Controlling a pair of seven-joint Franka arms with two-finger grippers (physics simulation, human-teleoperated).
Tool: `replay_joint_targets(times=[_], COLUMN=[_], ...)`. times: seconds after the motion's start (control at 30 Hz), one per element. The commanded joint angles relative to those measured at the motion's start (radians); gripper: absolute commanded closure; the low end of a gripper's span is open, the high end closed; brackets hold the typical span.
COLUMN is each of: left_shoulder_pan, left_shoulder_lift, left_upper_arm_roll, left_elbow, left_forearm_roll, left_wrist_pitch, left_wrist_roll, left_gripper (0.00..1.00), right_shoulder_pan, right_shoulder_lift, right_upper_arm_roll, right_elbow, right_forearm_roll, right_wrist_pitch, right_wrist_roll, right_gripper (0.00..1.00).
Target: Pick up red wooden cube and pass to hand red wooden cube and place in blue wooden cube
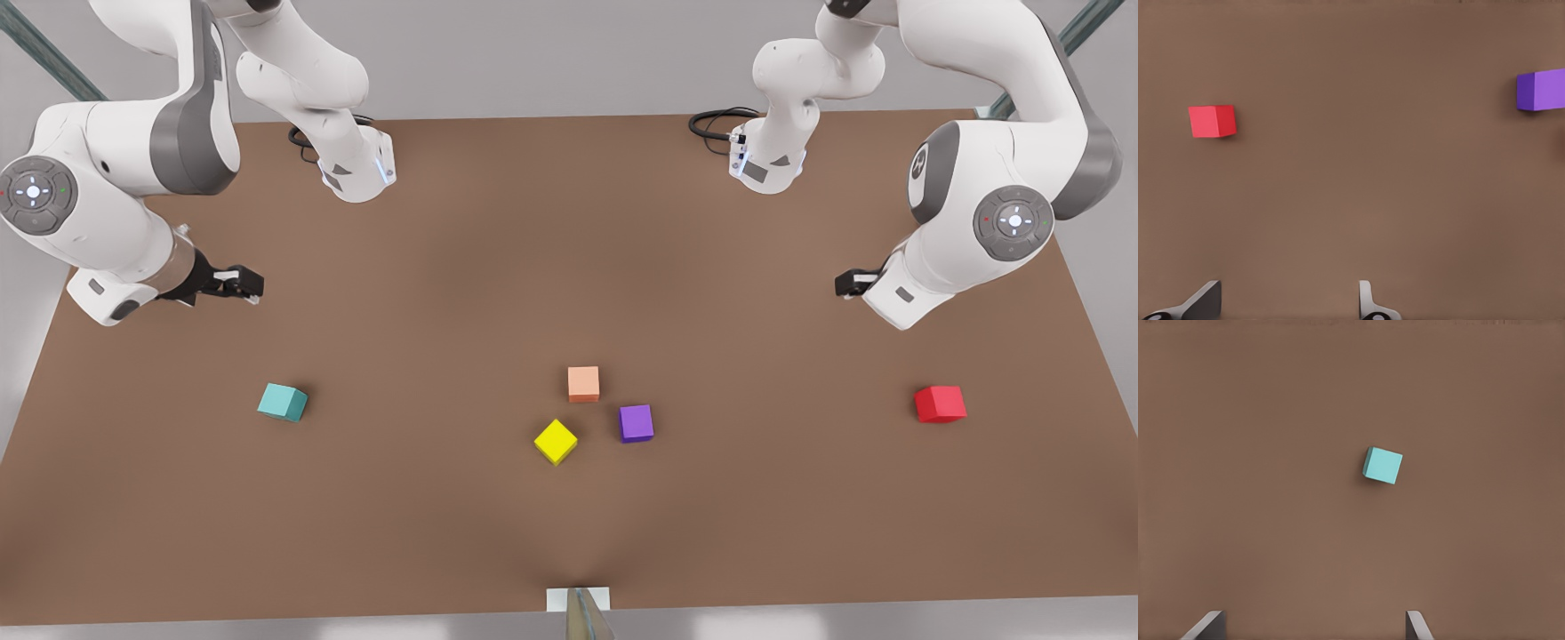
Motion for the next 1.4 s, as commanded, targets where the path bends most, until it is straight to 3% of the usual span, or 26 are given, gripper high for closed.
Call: replay_joint_targets(times=[0.0,0.13,0.2,0.33,0.6,0.9,1.37], left_shoulder_pan=[0.0,0.0,0.006,0.193,0.408,0.42,0.423], left_shoulder_lift=[0.001,0.007,0.083,0.284,0.435,0.524,0.597], left_upper_arm_roll=[0.0,0.003,0.075,0.081,0.081,0.092,0.112], left_elbow=[0.0,0.0,0.0,0.01,0.026,0.02,0.022], left_forearm_roll=[0.001,0.002,0.002,-0.052,-0.058,-0.053,-0.055], left_wrist_pitch=[0.01,0.016,0.145,0.352,0.505,0.636,0.686], left_wrist_roll=[-0.036,-0.036,-0.033,0.194,0.613,0.676,0.676], left_gripper=[0.0,0.0,0.0,0.0,0.0,0.0,0.0], right_shoulder_pan=[0.001,0.001,0.001,0.001,0.001,0.002,0.001], right_shoulder_lift=[0.0,0.0,0.001,0.001,0.007,0.007,0.009], right_upper_arm_roll=[0.0,0.001,0.001,0.001,0.001,0.001,0.001], right_elbow=[0.0,0.002,0.002,0.0,0.0,-0.001,-0.006], right_forearm_roll=[0.002,0.0,0.003,0.005,0.011,0.011,0.022], right_wrist_pitch=[0.008,0.008,0.008,0.008,0.008,0.008,0.01], right_wrist_roll=[0.006,0.012,0.012,0.017,0.017,0.017,0.015], right_gripper=[0.0,0.0,0.0,0.0,0.0,0.0,0.0])
